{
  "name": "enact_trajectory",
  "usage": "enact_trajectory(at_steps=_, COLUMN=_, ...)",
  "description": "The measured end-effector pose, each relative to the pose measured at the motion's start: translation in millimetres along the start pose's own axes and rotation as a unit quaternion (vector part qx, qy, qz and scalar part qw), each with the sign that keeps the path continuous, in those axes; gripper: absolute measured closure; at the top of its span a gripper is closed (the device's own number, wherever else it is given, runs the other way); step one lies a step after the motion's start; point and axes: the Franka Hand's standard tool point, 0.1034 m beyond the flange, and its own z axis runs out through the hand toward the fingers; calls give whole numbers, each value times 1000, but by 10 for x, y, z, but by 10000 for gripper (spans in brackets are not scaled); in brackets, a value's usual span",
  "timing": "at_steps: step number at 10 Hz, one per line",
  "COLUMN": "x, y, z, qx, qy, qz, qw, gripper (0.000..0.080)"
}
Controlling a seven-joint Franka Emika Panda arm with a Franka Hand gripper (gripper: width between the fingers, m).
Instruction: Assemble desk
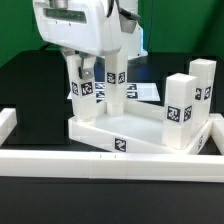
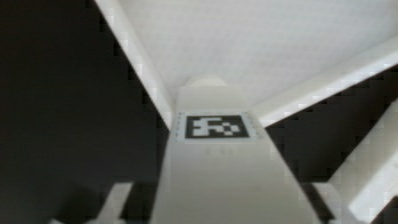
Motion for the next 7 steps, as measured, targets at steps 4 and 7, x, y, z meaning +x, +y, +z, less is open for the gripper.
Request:
enact_trajectory(at_steps=4, x=-3, y=1, z=5, qx=0, qy=0, qz=46, qw=999, gripper=433)
enact_trajectory(at_steps=7, x=-41, y=-27, z=-19, qx=0, qy=0, qz=-66, qw=998, gripper=183)
